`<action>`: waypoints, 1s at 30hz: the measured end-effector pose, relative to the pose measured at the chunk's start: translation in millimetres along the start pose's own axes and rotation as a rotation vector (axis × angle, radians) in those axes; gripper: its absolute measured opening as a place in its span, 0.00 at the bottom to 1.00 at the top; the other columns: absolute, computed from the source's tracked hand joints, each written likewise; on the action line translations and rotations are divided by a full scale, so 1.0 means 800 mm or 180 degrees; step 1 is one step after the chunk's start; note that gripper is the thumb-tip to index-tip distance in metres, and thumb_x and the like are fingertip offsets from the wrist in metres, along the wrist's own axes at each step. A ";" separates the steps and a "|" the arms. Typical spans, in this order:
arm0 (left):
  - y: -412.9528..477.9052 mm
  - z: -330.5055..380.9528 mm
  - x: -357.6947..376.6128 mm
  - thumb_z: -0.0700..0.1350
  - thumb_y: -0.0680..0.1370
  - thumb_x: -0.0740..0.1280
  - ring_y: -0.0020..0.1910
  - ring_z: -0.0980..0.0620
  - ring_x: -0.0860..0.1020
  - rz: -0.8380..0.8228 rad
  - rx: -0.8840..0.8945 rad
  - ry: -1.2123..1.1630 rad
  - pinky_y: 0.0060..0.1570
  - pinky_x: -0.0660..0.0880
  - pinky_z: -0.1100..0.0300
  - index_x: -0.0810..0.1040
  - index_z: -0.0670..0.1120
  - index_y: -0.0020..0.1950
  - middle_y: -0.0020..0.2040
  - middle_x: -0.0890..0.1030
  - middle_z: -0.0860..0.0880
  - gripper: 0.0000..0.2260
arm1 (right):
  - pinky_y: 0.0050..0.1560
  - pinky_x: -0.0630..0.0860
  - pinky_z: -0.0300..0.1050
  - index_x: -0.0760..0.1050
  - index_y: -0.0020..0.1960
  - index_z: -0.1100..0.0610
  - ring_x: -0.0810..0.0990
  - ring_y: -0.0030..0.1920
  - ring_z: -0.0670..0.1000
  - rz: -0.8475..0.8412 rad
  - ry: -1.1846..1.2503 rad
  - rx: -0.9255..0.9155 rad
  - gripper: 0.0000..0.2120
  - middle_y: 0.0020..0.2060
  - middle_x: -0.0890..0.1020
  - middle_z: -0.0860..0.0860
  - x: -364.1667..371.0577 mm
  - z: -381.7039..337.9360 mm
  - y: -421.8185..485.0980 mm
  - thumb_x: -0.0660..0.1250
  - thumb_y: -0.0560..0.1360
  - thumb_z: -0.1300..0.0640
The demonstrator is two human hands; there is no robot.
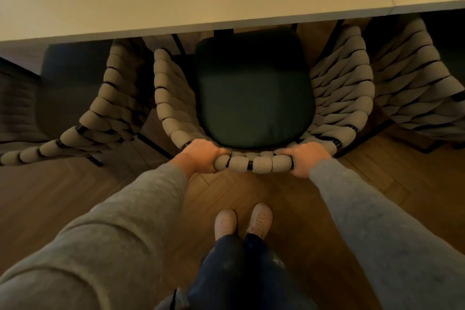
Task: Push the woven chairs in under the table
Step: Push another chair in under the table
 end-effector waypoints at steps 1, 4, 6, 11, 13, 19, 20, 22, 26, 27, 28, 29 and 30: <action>0.003 -0.007 -0.002 0.54 0.78 0.63 0.52 0.50 0.79 -0.0009 0.0013 -0.0011 0.51 0.74 0.56 0.67 0.58 0.71 0.54 0.80 0.51 0.21 | 0.65 0.72 0.53 0.67 0.70 0.41 0.78 0.59 0.50 0.0015 0.0003 0.0013 0.25 0.58 0.80 0.46 -0.002 -0.002 0.005 0.68 0.75 0.47; 0.014 -0.025 -0.005 0.54 0.77 0.64 0.51 0.49 0.79 -0.0078 0.0013 0.0011 0.52 0.76 0.54 0.67 0.59 0.71 0.53 0.81 0.51 0.22 | 0.64 0.73 0.53 0.69 0.70 0.41 0.78 0.58 0.50 0.0076 0.0032 0.0007 0.24 0.57 0.81 0.46 -0.007 -0.004 0.020 0.68 0.75 0.46; 0.023 -0.036 -0.010 0.53 0.77 0.65 0.52 0.49 0.79 -0.0112 0.0028 0.0032 0.53 0.76 0.53 0.67 0.59 0.70 0.54 0.80 0.51 0.22 | 0.65 0.72 0.53 0.69 0.70 0.41 0.78 0.58 0.50 0.0100 0.0061 0.0008 0.23 0.57 0.81 0.46 -0.013 -0.004 0.029 0.67 0.75 0.46; 0.041 -0.057 -0.024 0.52 0.77 0.65 0.53 0.50 0.78 -0.0131 0.0024 0.0018 0.54 0.74 0.55 0.67 0.59 0.70 0.55 0.80 0.52 0.22 | 0.67 0.71 0.54 0.68 0.70 0.42 0.77 0.60 0.51 0.0086 0.0065 0.0055 0.22 0.60 0.80 0.47 -0.035 0.000 0.047 0.66 0.77 0.48; 0.040 -0.058 -0.025 0.51 0.78 0.64 0.54 0.50 0.78 -0.0081 0.0040 0.0030 0.53 0.73 0.56 0.66 0.59 0.72 0.56 0.79 0.52 0.21 | 0.67 0.70 0.54 0.68 0.71 0.42 0.77 0.61 0.51 0.0024 0.0055 0.0049 0.23 0.60 0.79 0.47 -0.036 -0.003 0.051 0.66 0.77 0.49; 0.032 -0.054 -0.023 0.50 0.79 0.61 0.55 0.49 0.77 -0.0010 -0.0029 0.0037 0.54 0.72 0.56 0.66 0.57 0.72 0.57 0.79 0.50 0.20 | 0.66 0.72 0.54 0.67 0.71 0.43 0.77 0.60 0.52 -0.0038 -0.0008 -0.0001 0.23 0.60 0.79 0.47 -0.029 -0.007 0.053 0.66 0.77 0.48; 0.031 -0.053 -0.020 0.50 0.79 0.61 0.55 0.48 0.78 -0.0060 -0.0035 0.0078 0.53 0.72 0.56 0.66 0.57 0.72 0.57 0.79 0.50 0.21 | 0.66 0.72 0.54 0.67 0.71 0.43 0.77 0.61 0.52 -0.0057 -0.0002 -0.0013 0.23 0.60 0.79 0.48 -0.029 -0.007 0.053 0.66 0.77 0.48; 0.030 -0.053 -0.013 0.51 0.78 0.61 0.55 0.48 0.78 -0.0137 0.0005 0.0124 0.52 0.74 0.55 0.66 0.57 0.71 0.57 0.79 0.49 0.21 | 0.65 0.72 0.55 0.67 0.71 0.43 0.77 0.61 0.52 -0.0115 0.0012 -0.0042 0.23 0.60 0.79 0.48 -0.026 -0.008 0.051 0.66 0.77 0.48; 0.038 -0.068 -0.012 0.53 0.78 0.60 0.53 0.49 0.78 -0.0152 0.0073 0.0158 0.50 0.74 0.55 0.66 0.59 0.71 0.57 0.79 0.51 0.20 | 0.64 0.73 0.54 0.68 0.71 0.43 0.78 0.59 0.52 -0.0078 -0.0006 -0.0094 0.23 0.59 0.80 0.48 -0.029 -0.008 0.058 0.66 0.76 0.47; 0.041 -0.071 -0.013 0.53 0.78 0.60 0.53 0.49 0.78 -0.0178 0.0099 0.0146 0.49 0.74 0.56 0.66 0.59 0.70 0.57 0.78 0.51 0.20 | 0.64 0.73 0.54 0.68 0.71 0.43 0.78 0.59 0.52 -0.0064 0.0002 -0.0103 0.23 0.59 0.80 0.48 -0.031 -0.006 0.061 0.66 0.76 0.47; 0.043 -0.073 -0.015 0.52 0.78 0.61 0.52 0.49 0.78 -0.0188 0.0133 0.0142 0.49 0.74 0.56 0.66 0.59 0.70 0.56 0.79 0.51 0.20 | 0.64 0.73 0.54 0.67 0.71 0.43 0.78 0.59 0.52 -0.0052 0.0007 -0.0107 0.24 0.58 0.80 0.47 -0.033 -0.005 0.064 0.66 0.76 0.47; 0.045 -0.075 -0.015 0.52 0.78 0.61 0.52 0.50 0.78 -0.0198 0.0159 0.0149 0.49 0.75 0.55 0.66 0.59 0.70 0.55 0.79 0.51 0.19 | 0.64 0.73 0.53 0.67 0.71 0.43 0.78 0.59 0.52 -0.0051 0.0004 -0.0107 0.24 0.58 0.80 0.47 -0.034 -0.004 0.066 0.66 0.76 0.47; 0.046 -0.076 -0.016 0.52 0.78 0.61 0.52 0.50 0.78 -0.0196 0.0172 0.0147 0.50 0.76 0.55 0.66 0.59 0.69 0.55 0.79 0.52 0.19 | 0.64 0.72 0.53 0.67 0.71 0.43 0.78 0.59 0.52 -0.0047 0.0001 -0.0108 0.24 0.58 0.80 0.47 -0.034 -0.003 0.066 0.66 0.76 0.47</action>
Point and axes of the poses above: each hand's wrist, its own y-axis towards the middle knuckle, its own x-axis out of the palm, z = x × y, the point moved 4 cm from there along y, towards the middle knuckle
